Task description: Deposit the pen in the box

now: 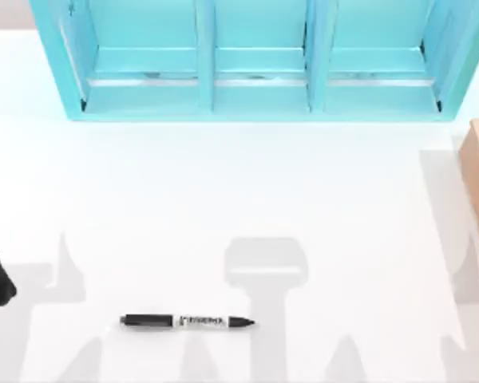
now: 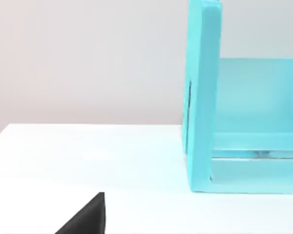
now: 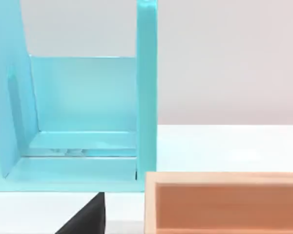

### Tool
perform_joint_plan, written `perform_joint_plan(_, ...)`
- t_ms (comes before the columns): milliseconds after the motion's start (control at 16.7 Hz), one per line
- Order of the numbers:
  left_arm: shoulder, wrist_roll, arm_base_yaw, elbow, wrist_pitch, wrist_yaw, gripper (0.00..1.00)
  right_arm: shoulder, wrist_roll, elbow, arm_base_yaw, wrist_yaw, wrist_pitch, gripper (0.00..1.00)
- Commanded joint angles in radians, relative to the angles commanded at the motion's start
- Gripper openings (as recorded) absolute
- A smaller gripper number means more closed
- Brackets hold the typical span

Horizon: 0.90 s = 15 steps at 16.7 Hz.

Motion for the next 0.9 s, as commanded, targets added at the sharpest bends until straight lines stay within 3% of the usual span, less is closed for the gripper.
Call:
perform_joint_plan(420,0.0,0.0,0.0,0.0,0.0,0.0,1.0,0.144,-0.022,0.117,0.078,-0.013,-0.077,1.0)
perform_joint_plan(900,0.0,0.0,0.0,0.0,0.0,0.0,1.0,0.752,-0.128,0.64,0.364,-0.009,-0.403,1.0)
